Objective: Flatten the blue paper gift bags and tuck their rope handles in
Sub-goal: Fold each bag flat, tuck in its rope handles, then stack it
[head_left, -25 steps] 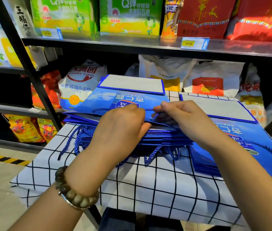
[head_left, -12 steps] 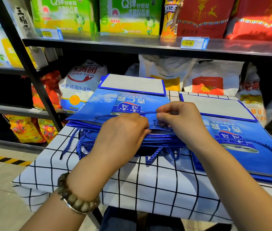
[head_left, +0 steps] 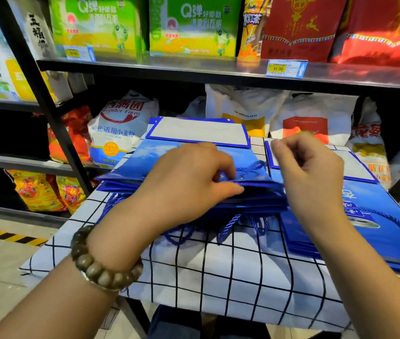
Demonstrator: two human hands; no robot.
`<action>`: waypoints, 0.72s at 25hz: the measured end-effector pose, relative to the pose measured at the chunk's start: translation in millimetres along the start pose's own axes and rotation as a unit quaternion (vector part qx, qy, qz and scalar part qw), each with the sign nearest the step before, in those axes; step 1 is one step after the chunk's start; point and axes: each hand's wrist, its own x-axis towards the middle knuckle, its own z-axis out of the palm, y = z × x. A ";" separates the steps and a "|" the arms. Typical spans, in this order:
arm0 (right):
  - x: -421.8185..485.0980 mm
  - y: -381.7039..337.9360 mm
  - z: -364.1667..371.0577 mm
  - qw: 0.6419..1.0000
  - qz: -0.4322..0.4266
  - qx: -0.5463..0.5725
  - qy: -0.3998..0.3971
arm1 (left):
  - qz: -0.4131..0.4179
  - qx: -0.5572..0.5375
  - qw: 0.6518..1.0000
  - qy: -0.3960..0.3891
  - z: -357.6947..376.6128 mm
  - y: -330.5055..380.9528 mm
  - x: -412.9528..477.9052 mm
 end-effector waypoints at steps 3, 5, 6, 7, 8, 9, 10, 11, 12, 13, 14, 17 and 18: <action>-8.7 -4.7 3.0 0.996 -0.048 0.063 0.048 | -0.027 -0.042 0.994 0.098 7.0 2.7 13.8; -19.9 -9.4 15.0 0.997 -0.011 0.018 -0.072 | -0.060 -0.109 0.974 0.189 6.1 7.5 22.1; -25.4 -13.0 23.0 0.988 -0.001 -0.012 -0.152 | -0.066 -0.148 0.959 0.234 3.6 9.2 26.7; -29.6 -17.2 31.0 0.975 -0.005 -0.033 -0.219 | -0.064 -0.180 0.941 0.281 -2.0 11.5 30.0; -32.7 -23.6 38.7 0.963 -0.021 -0.036 -0.267 | -0.058 -0.207 0.921 0.324 -9.6 12.2 32.6; -34.6 -30.5 45.3 0.956 -0.043 -0.028 -0.289 | -0.049 -0.233 0.901 0.363 -18.3 12.5 33.5; -35.1 -36.2 49.2 0.955 -0.061 -0.016 -0.289 | -0.039 -0.262 0.878 0.400 -26.6 10.4 33.5; -34.4 -40.1 50.7 0.960 -0.086 -0.011 -0.265 | -0.031 -0.296 0.852 0.430 -34.7 7.6 31.7; -33.3 -42.4 49.5 0.968 -0.121 -0.019 -0.219 | -0.029 -0.340 0.825 0.450 -41.9 4.9 27.9; -31.0 -42.4 45.7 0.972 -0.169 -0.035 -0.161 | -0.032 -0.395 0.799 0.453 -47.3 2.8 23.2; -26.5 -39.4 39.9 0.968 -0.223 -0.058 -0.101 | -0.039 -0.451 0.776 0.439 -50.4 1.6 18.2; -5.6 -17.3 14.0 0.931 -0.326 -0.161 -0.012 | -0.104 -0.547 0.750 0.357 -41.3 2.9 -0.7; -0.1 -8.8 4.9 0.918 -0.343 -0.199 -0.013 | -0.134 -0.567 0.743 0.330 -33.4 2.2 -6.8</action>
